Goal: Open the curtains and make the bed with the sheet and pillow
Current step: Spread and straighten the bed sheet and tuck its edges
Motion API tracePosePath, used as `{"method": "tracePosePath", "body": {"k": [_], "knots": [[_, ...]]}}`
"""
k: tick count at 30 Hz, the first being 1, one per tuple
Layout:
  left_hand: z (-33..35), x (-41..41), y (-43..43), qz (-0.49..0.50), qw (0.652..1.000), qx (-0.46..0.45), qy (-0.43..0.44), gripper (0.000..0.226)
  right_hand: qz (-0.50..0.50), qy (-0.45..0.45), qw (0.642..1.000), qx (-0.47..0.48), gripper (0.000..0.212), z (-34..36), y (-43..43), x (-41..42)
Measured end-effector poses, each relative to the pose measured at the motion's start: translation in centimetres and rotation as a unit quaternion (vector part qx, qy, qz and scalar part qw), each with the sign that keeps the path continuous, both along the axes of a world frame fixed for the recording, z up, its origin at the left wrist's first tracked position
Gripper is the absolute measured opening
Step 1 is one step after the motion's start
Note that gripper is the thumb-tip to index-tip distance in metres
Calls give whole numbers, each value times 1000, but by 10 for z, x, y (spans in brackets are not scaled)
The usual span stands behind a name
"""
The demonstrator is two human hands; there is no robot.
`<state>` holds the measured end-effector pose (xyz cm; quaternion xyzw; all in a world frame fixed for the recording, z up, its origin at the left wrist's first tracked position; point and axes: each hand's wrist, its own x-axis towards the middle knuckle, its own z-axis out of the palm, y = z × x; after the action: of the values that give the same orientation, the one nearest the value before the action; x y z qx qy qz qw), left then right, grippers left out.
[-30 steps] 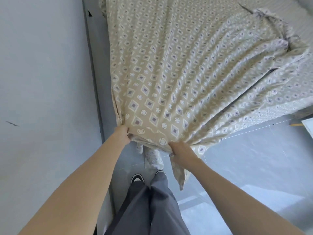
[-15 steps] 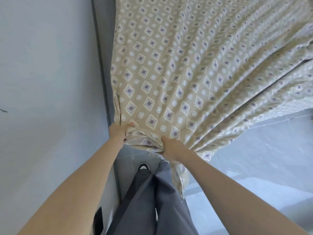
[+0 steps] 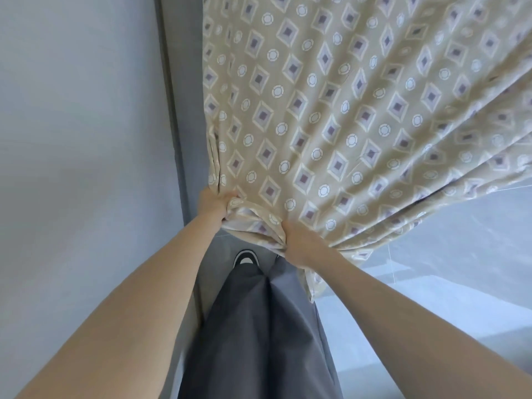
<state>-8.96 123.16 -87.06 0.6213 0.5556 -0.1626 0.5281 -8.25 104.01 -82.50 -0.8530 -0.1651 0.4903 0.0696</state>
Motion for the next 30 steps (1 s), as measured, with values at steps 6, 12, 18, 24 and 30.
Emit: {"method": "tracePosePath", "body": {"k": [6,12,18,24,30], "knots": [[-31,3,-6,-89,995,36,20,24,173,-2,980,-95,70,-28,8,5],[-19,-15,1,-88,991,55,79,84,147,88,982,-74,85,-35,-5,-25],[14,-16,-7,-121,992,46,13,66,80,49,991,-93,41,-14,-25,-14],[78,16,-50,-133,989,-21,-66,43,-13,3,997,-80,39,32,-63,22],[160,62,-81,-244,964,-11,-103,44,-153,-37,987,-25,39,112,-93,63]]}}
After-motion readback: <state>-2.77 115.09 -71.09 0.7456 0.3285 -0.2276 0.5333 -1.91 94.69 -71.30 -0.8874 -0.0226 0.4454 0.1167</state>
